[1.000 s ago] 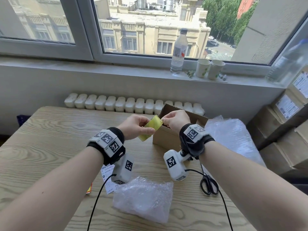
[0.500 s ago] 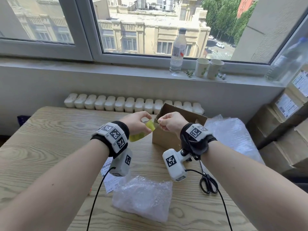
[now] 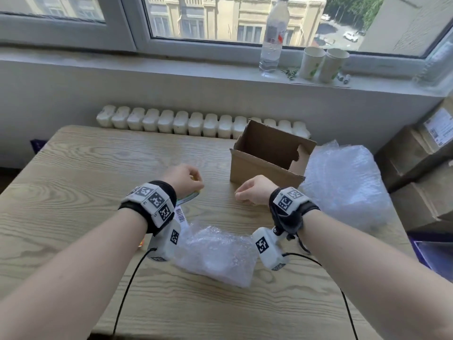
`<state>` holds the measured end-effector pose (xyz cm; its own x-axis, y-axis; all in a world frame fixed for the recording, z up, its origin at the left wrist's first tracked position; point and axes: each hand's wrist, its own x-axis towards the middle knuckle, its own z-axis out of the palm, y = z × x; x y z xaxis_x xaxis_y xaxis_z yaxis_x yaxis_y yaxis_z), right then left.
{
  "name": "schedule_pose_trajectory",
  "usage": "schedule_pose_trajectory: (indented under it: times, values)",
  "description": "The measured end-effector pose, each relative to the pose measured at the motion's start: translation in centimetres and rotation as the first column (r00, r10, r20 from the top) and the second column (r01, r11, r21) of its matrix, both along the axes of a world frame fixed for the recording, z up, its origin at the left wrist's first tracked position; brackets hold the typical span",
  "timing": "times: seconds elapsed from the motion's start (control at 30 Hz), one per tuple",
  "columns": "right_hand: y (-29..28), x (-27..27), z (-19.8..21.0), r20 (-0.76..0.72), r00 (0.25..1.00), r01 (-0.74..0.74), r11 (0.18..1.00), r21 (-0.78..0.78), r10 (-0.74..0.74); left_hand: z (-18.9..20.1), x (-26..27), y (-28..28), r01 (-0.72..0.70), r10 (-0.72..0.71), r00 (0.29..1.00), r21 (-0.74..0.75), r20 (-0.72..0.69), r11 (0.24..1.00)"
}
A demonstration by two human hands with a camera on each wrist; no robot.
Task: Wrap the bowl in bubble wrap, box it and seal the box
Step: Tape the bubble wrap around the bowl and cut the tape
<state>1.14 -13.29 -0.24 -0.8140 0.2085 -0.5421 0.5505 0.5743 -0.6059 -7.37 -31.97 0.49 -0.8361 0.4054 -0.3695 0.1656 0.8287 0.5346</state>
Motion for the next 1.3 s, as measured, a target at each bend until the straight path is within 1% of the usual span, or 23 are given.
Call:
schedule_pose_trajectory:
  times: [0.07, 0.13, 0.2, 0.27, 0.37, 0.47, 0.6, 0.7, 0.93, 1.0, 1.07, 1.13, 1.23, 1.3]
  values:
    - [-1.0, 0.7, -1.6, 0.077, 0.994, -0.083, 0.996, 0.014, 0.081, -0.7, 0.9, 0.0, 0.031, -0.031, 1.0, -0.044, 0.004, 0.999]
    - [-1.8, 1.2, -2.9, 0.145, 0.977, -0.16, 0.987, 0.008, 0.158, -1.4, 1.7, 0.2, 0.078, -0.08, 0.997, -0.157, -0.005, 0.984]
    - [-2.2, 1.8, -4.2, 0.228, 0.943, -0.248, 0.969, -0.006, 0.243, -2.1, 2.3, 0.2, 0.115, -0.123, 0.992, -0.267, -0.013, 0.957]
    - [-2.4, 2.3, -5.3, 0.286, 0.914, -0.295, 0.955, -0.013, 0.287, -2.9, 2.6, 0.2, 0.132, -0.137, 0.99, -0.321, 0.007, 0.938]
    - [-2.6, 2.7, -7.0, 0.284, 0.923, -0.269, 0.963, -0.002, 0.259, -3.9, 2.8, -0.2, 0.162, -0.155, 0.987, -0.376, 0.049, 0.912]
    - [-2.6, 2.8, -8.0, 0.279, 0.942, -0.178, 0.982, -0.062, 0.189, -5.0, 3.0, -0.5, 0.222, -0.203, 0.975, -0.435, 0.09, 0.873]
    - [-2.5, 2.9, -8.7, 0.3, 0.944, -0.108, 0.987, -0.122, 0.14, -6.3, 3.0, -1.0, 0.216, -0.184, 0.976, -0.448, 0.116, 0.868]
    - [-2.9, 2.8, -9.0, 0.309, 0.945, -0.068, 0.99, -0.121, 0.102, -6.7, 3.4, -1.0, 0.204, -0.165, 0.978, -0.441, 0.126, 0.874]
    - [-3.5, 2.5, -9.2, 0.221, 0.975, -0.013, 0.997, -0.081, 0.031, -7.0, 4.1, -0.2, 0.259, -0.225, 0.966, -0.463, 0.129, 0.848]
    - [-3.3, 2.7, -8.9, 0.217, 0.973, -0.05, 0.993, -0.111, 0.073, -6.8, 4.0, -0.1, 0.272, -0.24, 0.962, -0.472, 0.129, 0.838]
    - [-2.9, 3.0, -8.5, 0.272, 0.947, -0.134, 0.981, -0.143, 0.169, -6.7, 4.1, -0.2, 0.275, -0.243, 0.961, -0.484, 0.13, 0.83]
    - [-2.6, 3.2, -7.9, 0.324, 0.913, -0.214, 0.968, -0.133, 0.246, -6.7, 4.1, -0.2, 0.276, -0.243, 0.961, -0.491, 0.132, 0.826]
    - [-3.0, 3.1, -7.9, 0.404, 0.861, -0.328, 0.944, -0.025, 0.31, -6.5, 4.3, -0.2, 0.278, -0.248, 0.96, -0.497, 0.127, 0.822]
    - [-3.6, 3.2, -8.4, 0.438, 0.846, -0.358, 0.933, 0.043, 0.304, -6.5, 4.5, -0.2, 0.277, -0.25, 0.961, -0.502, 0.12, 0.819]
